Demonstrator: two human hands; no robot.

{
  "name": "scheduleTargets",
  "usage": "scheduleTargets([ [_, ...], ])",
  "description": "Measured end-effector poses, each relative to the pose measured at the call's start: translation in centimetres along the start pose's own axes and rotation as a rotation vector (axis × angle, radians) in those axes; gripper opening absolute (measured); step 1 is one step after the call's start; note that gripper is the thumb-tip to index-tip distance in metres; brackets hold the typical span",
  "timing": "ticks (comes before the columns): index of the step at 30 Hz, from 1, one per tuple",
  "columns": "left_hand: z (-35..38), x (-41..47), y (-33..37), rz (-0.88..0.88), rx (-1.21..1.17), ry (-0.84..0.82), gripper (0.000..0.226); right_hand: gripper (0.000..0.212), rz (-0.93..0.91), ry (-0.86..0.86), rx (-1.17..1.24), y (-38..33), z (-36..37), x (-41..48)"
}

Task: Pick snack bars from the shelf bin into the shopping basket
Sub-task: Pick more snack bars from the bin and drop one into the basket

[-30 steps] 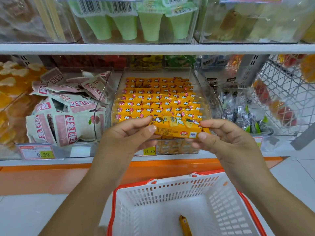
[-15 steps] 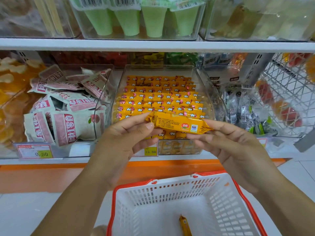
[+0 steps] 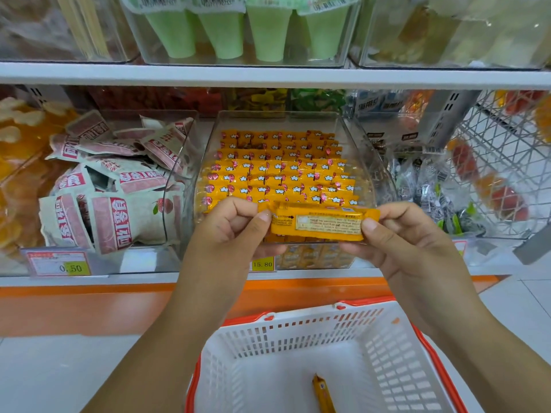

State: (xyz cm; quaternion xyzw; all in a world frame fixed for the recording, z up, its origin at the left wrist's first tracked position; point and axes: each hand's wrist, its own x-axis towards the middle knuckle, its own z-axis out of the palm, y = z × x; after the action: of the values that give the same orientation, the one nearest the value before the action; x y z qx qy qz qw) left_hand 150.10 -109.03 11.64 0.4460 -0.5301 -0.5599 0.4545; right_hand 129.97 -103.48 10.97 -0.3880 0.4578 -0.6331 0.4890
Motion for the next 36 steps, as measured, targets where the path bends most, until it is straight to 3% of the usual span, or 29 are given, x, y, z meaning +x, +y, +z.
scheduleTargets([
  [2, 0.0, -0.1, 0.3, 0.026, -0.051, 0.026, 0.007, 0.027, -0.028, 0.011, -0.013, -0.3, 0.1, -0.1],
  [6, 0.1, -0.2, 0.3, 0.072, -0.032, 0.042, 0.011, 0.016, -0.061, 0.017, -0.08, -0.2, 0.3, -0.2],
  [10, -0.2, 0.0, 0.2, 0.018, -0.042, 0.005, 0.021, 0.035, -0.037, -0.038, -0.058, -0.3, 0.2, -0.2],
  [13, -0.5, 0.2, 0.3, -0.022, -0.086, -0.045, 0.03, 0.029, -0.01, -0.037, -0.033, -0.2, 0.0, -0.1],
  [22, -1.1, 0.4, -0.1, -0.06, -0.101, -0.078, 0.017, 0.037, 0.035, -0.039, 0.015, -0.5, -0.1, 0.2],
  [28, -0.7, 0.8, -0.2, -0.042, 0.043, -0.05, 0.011, 0.048, 0.059, -0.1, 0.012, 0.3, -0.3, 0.5],
  [33, -0.1, 1.2, -0.8, 0.0, 0.265, -0.051, 0.018, 0.037, 0.038, 0.001, -0.041, 0.7, -0.3, 0.8],
  [36, 0.3, 2.0, -0.9, 0.118, 0.471, -0.015, 0.024, 0.066, 0.044, 0.052, 0.0, 0.7, -0.1, 1.0],
])
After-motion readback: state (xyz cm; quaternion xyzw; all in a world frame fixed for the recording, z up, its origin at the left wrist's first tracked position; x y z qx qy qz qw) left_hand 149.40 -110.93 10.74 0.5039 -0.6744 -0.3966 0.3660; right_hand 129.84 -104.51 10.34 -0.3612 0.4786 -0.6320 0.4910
